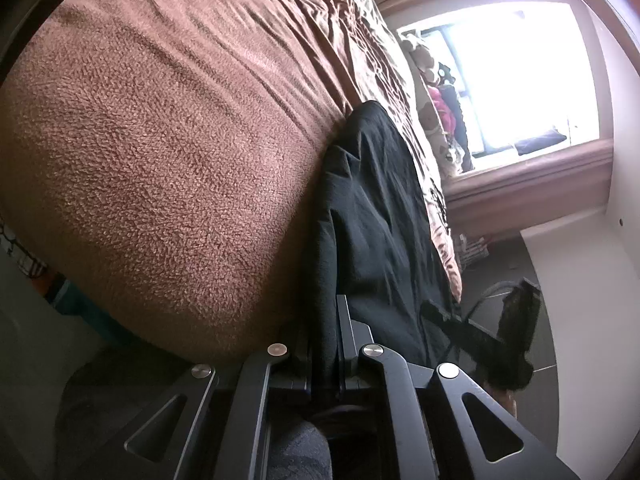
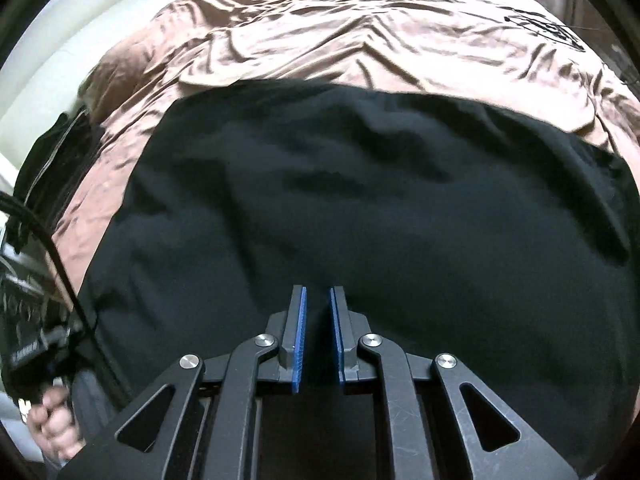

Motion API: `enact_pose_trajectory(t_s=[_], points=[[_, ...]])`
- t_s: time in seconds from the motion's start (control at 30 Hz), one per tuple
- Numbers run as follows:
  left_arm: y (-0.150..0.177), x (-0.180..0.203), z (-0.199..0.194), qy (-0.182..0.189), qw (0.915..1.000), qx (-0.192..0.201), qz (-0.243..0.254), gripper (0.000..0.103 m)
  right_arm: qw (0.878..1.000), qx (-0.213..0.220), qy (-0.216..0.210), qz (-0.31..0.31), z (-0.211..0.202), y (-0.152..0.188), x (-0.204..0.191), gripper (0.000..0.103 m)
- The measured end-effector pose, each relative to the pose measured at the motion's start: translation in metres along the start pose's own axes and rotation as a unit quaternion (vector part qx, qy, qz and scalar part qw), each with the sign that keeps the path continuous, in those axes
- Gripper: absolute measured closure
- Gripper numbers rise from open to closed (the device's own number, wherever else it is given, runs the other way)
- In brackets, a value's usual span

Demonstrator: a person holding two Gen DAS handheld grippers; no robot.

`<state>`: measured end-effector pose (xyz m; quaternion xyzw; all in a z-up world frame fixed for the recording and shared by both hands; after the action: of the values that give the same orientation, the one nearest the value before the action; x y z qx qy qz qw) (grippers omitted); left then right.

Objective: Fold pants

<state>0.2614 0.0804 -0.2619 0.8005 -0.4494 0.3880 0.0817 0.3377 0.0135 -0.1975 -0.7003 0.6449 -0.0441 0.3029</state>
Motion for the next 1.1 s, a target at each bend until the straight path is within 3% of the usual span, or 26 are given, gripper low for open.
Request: enact_pose_trajectory(t_s=[0.5,0.67,0.9,1.1], points=[[0.0,0.0,0.0,0.004,1.0,-0.004,-0.004,0.095,0.999,0.003,0.039,0.013,0.043,-0.064,0.019,0.095],[0.0,-0.001,-0.001,0.003,1.0,-0.004,-0.002,0.095,0.999,0.008,0.032,0.027,0.047,-0.076,0.028,0.095],[0.0,0.0,-0.002,0.004,1.0,-0.002,-0.003,0.095,0.998,0.012,0.048,0.028,0.049,-0.085,0.037,0.095],[-0.001,0.0,-0.002,0.008,0.9999,-0.003,-0.006,0.095,0.999,0.019,0.025,0.014,0.027,-0.066,0.013,0.095]])
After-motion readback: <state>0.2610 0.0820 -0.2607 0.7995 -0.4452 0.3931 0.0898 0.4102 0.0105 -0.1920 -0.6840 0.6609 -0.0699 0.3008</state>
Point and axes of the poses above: each gripper's, at about its wrist camera, not at the fingertips, and z roughly the way its jaws point, x to its right, y to its underside, the point moved 10 cm from there along z, roughly the way its jaws point, and after that the axes turned 13 degrees about -y, right-handed, at the moved point
